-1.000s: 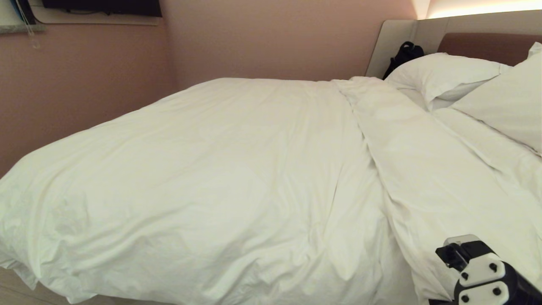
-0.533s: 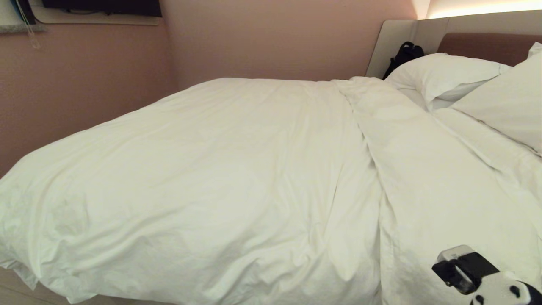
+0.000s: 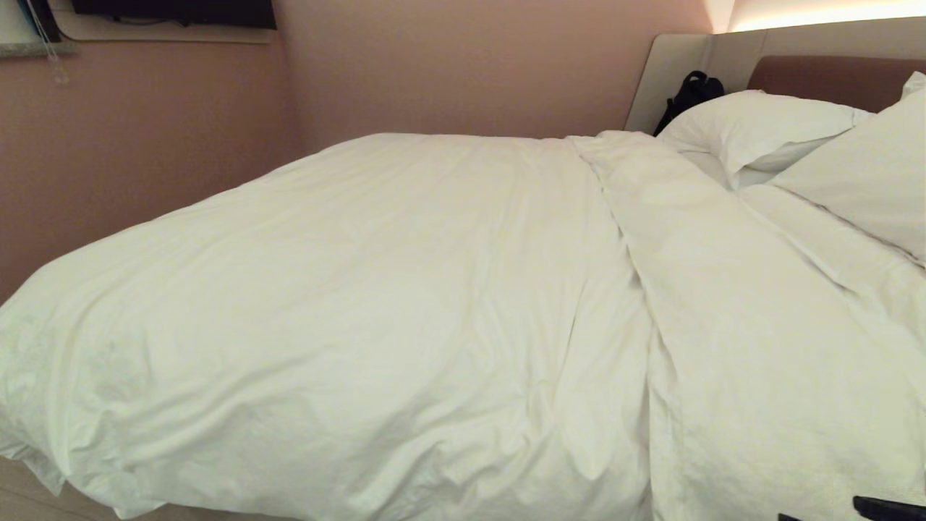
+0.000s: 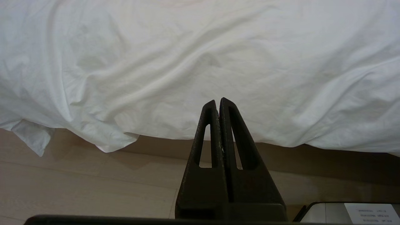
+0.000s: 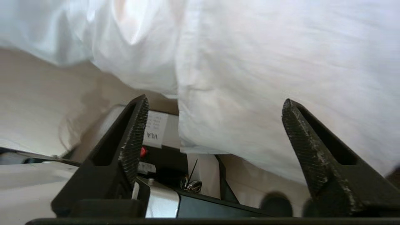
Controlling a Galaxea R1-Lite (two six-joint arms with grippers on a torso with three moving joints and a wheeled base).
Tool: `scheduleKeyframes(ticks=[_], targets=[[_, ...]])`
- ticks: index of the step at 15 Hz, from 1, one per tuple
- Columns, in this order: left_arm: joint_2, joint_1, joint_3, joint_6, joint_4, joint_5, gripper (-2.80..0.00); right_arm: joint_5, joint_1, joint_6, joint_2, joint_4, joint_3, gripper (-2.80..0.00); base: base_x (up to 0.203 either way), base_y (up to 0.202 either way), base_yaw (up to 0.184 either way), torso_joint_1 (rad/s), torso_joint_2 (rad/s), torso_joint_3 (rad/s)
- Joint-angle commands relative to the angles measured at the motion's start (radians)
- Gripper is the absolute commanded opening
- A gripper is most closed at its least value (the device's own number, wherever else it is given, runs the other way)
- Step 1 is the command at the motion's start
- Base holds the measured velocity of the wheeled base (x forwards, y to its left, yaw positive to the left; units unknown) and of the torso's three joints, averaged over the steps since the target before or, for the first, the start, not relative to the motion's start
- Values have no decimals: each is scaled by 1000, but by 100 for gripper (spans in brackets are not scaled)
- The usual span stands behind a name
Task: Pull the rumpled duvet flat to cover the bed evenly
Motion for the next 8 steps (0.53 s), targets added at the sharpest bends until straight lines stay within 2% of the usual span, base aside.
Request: scheduleKeyframes(ticks=[1,5,8], targets=[[0,0,0,0,0,0,-280,-3,-26,4,-187,103,13,0,0,0,0,0,0,0],[0,0,0,0,0,0,-280,-32,-96,24,-405,259,24,0,0,0,0,0,0,0],[0,0,0,0,0,0,-280,-94,-120,26,-465,297,23,0,0,0,0,0,0,0]])
